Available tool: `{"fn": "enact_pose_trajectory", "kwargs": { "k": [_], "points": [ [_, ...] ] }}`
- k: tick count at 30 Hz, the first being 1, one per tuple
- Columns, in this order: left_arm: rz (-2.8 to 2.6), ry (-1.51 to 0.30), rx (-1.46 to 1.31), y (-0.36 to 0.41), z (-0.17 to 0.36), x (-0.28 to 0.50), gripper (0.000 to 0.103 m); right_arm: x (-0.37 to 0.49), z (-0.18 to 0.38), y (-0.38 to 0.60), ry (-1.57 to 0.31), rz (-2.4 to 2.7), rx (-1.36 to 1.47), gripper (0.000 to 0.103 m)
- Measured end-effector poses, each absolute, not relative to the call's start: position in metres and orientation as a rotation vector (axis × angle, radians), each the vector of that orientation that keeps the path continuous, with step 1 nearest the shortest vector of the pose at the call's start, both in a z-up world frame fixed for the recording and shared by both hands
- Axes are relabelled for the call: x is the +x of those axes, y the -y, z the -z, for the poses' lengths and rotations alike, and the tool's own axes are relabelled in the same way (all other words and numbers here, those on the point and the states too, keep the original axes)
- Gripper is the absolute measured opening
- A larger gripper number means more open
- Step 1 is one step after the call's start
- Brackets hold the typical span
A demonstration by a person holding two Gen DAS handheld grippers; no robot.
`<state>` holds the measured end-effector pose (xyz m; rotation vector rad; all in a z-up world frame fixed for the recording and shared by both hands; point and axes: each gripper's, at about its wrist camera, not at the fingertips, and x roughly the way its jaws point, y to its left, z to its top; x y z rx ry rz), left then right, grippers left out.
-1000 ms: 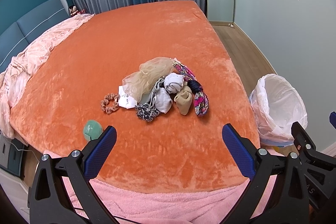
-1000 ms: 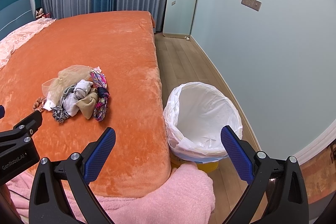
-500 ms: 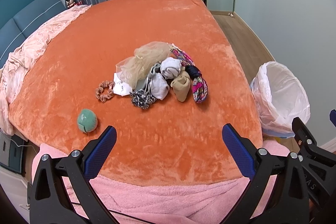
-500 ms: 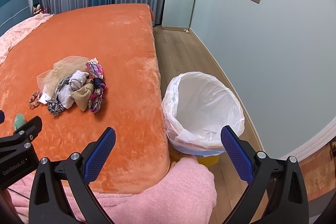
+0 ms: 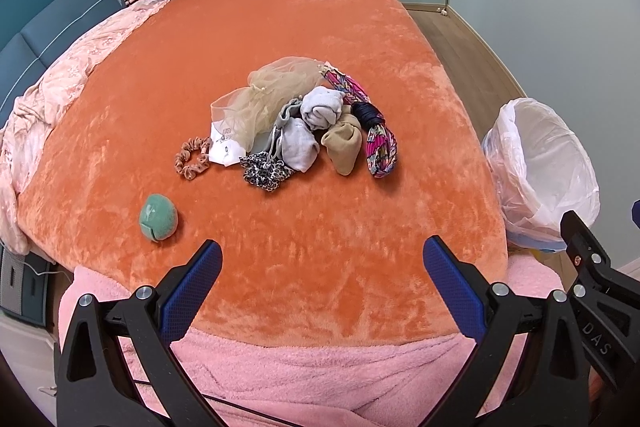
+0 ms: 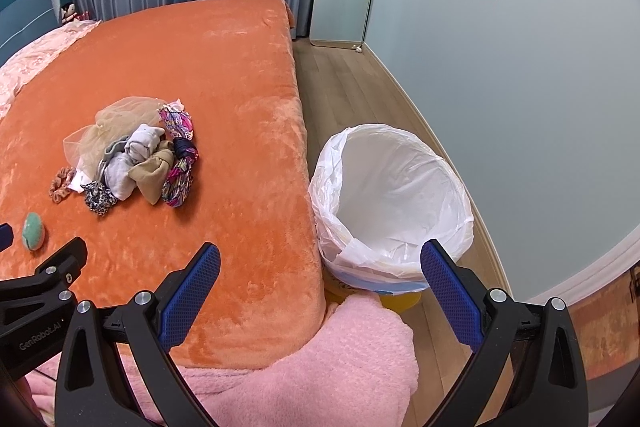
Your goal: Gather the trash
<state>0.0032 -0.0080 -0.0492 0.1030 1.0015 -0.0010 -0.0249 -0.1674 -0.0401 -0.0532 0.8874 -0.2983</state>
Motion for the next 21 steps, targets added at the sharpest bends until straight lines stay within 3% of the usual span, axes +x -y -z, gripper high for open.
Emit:
{"fn": "enact_pose_trajectory", "kwargs": {
  "k": [21],
  "points": [
    [0.001,-0.989,0.096,0.0051,0.0452,0.0016,0.096,-0.023,0.0363,0.169,-0.884,0.302,-0.056,0.096]
  ]
}}
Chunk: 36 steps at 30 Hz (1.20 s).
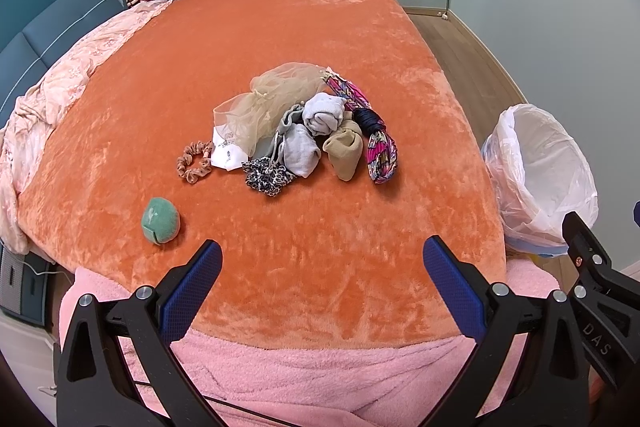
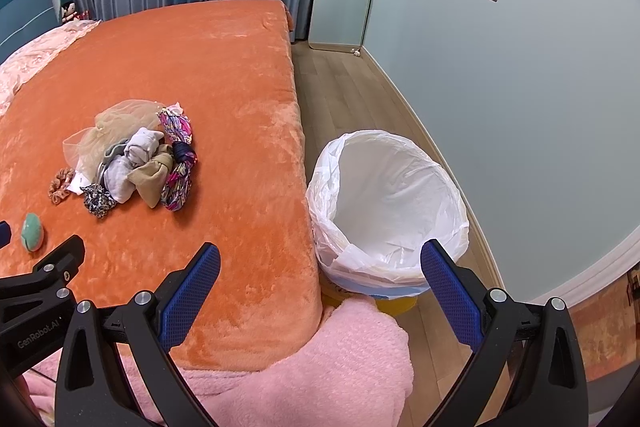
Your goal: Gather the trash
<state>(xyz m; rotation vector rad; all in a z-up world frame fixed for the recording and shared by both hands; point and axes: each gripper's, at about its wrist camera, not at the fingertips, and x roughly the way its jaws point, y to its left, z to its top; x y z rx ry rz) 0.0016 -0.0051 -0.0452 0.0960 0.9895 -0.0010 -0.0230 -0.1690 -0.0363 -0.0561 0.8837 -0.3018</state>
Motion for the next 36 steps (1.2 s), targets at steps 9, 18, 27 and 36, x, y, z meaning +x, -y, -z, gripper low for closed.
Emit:
{"fn": "enact_pose_trajectory", "kwargs": {
  "k": [9,18,27,36],
  "points": [
    [-0.002,-0.979,0.097,0.005,0.041,0.004,0.096,-0.021,0.031,0.17,-0.879,0.303,-0.059,0.096],
    [0.006,-0.939,0.104,0.004,0.037,0.008,0.096,-0.021,0.02,0.171,-0.834,0.313,-0.035,0.096],
    [-0.01,-0.911,0.07,-0.026,0.037,0.022,0.096,-0.013,0.013,0.139,-0.794,0.28,-0.037,0.096],
    [-0.083,-0.921,0.005,-0.088,0.049,0.034,0.096,0.012,0.022,0.076,-0.805,0.153,-0.066,0.096]
  ]
}}
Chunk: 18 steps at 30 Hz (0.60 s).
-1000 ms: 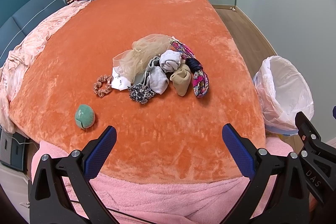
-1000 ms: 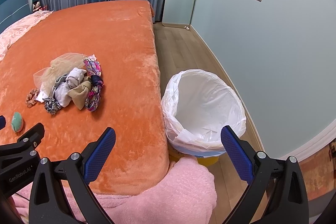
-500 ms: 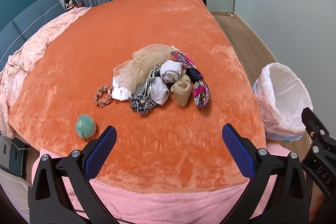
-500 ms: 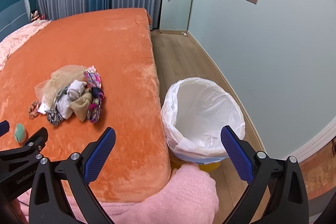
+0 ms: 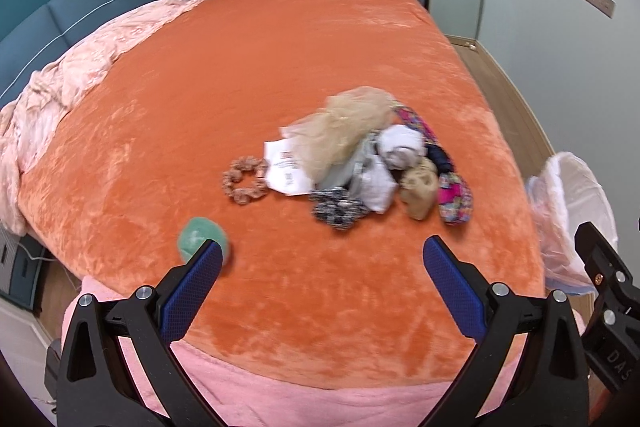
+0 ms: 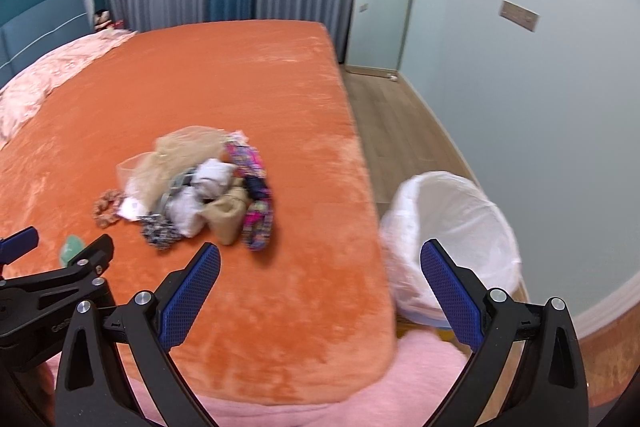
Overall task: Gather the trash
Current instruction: 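Grasp the green ball with the left tool while the right tool approaches the scarf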
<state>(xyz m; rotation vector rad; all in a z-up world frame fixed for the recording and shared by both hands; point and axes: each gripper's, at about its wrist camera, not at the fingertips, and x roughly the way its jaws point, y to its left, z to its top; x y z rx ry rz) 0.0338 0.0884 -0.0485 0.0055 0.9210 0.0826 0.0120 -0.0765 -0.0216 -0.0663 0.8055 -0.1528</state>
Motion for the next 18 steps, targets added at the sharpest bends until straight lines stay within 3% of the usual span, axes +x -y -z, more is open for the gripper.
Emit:
{"fn": "enact_pose_trajectory", "kwargs": {
  "k": [18],
  "points": [
    [-0.259,-1.089,-0.127,-0.232,0.138,0.065,0.096,0.058,0.065,-0.008,-0.893,-0.002,-0.069,0.096]
  ]
}}
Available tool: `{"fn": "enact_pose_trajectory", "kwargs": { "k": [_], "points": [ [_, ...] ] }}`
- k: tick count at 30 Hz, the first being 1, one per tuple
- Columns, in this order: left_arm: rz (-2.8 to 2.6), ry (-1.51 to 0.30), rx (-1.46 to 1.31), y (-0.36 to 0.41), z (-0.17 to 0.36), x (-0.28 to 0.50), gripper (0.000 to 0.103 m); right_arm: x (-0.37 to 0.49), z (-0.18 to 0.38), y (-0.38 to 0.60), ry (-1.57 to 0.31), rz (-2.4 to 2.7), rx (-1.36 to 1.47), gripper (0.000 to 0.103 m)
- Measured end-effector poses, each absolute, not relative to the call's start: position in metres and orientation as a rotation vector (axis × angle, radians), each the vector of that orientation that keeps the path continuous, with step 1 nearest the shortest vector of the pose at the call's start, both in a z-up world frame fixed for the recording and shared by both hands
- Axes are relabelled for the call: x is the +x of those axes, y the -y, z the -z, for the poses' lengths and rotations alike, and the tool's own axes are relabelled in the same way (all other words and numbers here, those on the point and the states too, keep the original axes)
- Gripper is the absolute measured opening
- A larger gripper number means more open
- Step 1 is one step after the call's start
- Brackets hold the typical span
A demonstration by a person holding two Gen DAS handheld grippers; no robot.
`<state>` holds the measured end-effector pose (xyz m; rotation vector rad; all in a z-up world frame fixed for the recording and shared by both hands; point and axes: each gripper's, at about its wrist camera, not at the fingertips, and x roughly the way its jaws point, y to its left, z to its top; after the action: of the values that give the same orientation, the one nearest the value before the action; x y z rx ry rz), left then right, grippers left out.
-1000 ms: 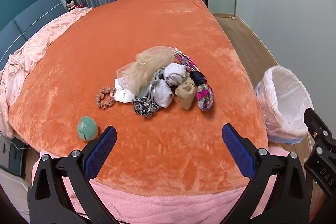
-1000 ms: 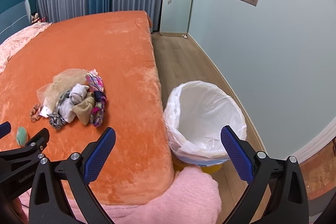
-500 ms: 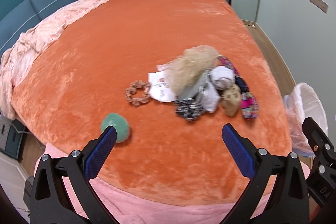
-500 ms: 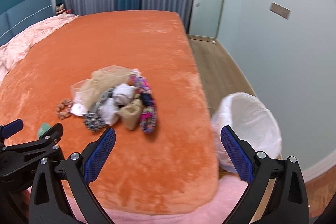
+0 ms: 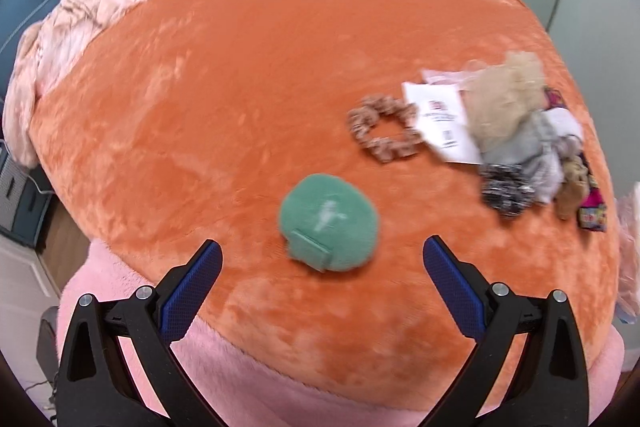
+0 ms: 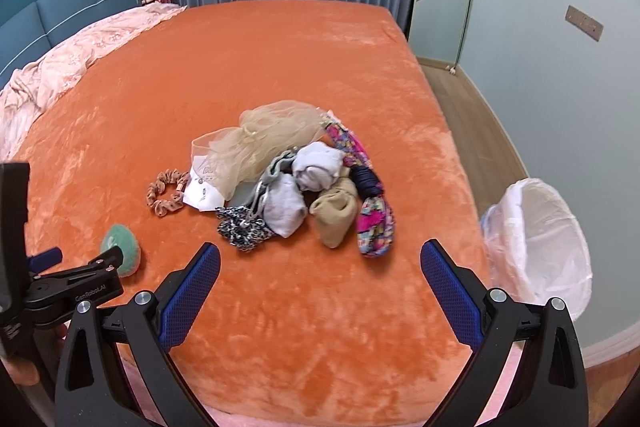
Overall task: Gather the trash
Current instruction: 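Grasp the green ball with the left tool while the right tool approaches the scarf, then grasp the pink-and-blue patterned scarf with the right tool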
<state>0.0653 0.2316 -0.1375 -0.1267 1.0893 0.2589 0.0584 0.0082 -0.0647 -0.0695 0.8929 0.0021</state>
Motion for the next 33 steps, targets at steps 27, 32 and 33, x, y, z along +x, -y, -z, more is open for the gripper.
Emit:
{"fn": "enact_pose_trajectory", "kwargs": {
  "k": [27,32,33],
  "points": [
    [-0.012,-1.085,-0.245,-0.224,0.149,0.114,0.044,0.142,0.107,0.039,-0.955,0.157,-0.003,0.092],
    [0.035,-1.023,-0.215,-0.2,0.114,0.128,0.044,0.166,0.123,0.06,-0.987,0.164,0.053,0.075],
    [0.04,-1.016,-0.212,-0.197,0.11,0.13,0.044,0.171,0.127,0.063,-0.994,0.163,0.062,0.074]
  ]
}}
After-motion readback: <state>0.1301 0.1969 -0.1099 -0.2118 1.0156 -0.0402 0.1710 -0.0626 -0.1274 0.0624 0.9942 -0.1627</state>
